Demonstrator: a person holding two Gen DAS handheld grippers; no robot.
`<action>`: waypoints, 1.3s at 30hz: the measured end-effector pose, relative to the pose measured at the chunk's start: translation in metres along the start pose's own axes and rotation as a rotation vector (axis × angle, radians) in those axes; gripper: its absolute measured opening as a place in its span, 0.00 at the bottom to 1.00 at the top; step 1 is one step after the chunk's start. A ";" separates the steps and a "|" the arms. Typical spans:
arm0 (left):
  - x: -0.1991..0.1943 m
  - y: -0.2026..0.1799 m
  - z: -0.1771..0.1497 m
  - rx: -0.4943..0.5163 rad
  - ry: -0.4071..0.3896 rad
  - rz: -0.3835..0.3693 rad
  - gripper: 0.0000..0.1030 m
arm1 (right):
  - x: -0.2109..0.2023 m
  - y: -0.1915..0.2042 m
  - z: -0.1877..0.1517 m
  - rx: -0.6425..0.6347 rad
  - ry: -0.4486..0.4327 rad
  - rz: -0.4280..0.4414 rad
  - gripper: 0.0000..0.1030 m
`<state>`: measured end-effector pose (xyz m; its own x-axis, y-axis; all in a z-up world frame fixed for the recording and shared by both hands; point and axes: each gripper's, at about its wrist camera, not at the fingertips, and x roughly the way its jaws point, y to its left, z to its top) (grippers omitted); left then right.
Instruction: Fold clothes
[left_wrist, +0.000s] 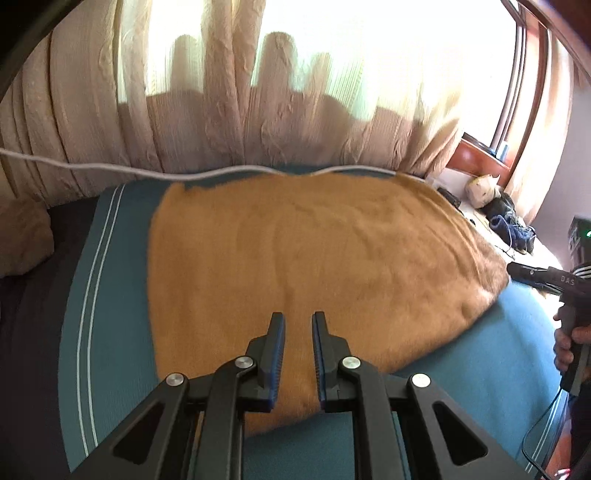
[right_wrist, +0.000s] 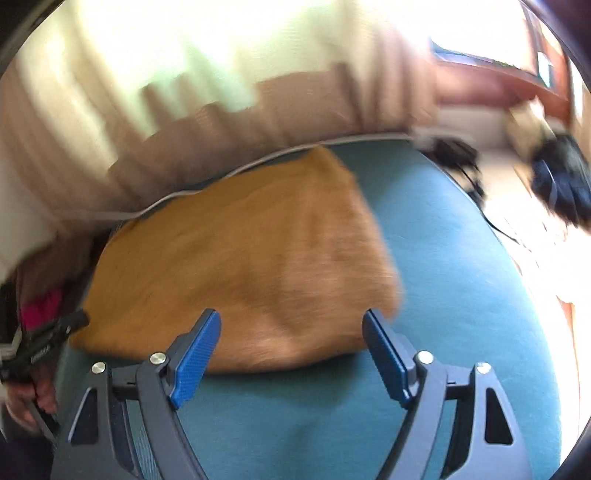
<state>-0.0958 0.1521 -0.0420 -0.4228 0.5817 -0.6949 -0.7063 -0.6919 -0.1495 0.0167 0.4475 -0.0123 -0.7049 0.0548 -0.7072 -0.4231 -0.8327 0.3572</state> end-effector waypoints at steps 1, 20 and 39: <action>0.001 -0.001 0.003 0.004 -0.005 0.009 0.15 | 0.002 -0.010 -0.001 0.054 0.008 0.023 0.80; 0.047 0.015 0.005 -0.063 0.036 0.007 0.17 | 0.076 -0.036 0.035 0.331 -0.032 0.224 0.81; 0.114 -0.051 0.056 0.142 0.142 -0.042 0.18 | 0.085 -0.026 0.038 0.234 -0.001 0.249 0.80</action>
<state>-0.1397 0.2773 -0.0745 -0.3142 0.5354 -0.7840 -0.7986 -0.5955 -0.0866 -0.0538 0.4946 -0.0588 -0.8033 -0.1338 -0.5803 -0.3573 -0.6713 0.6494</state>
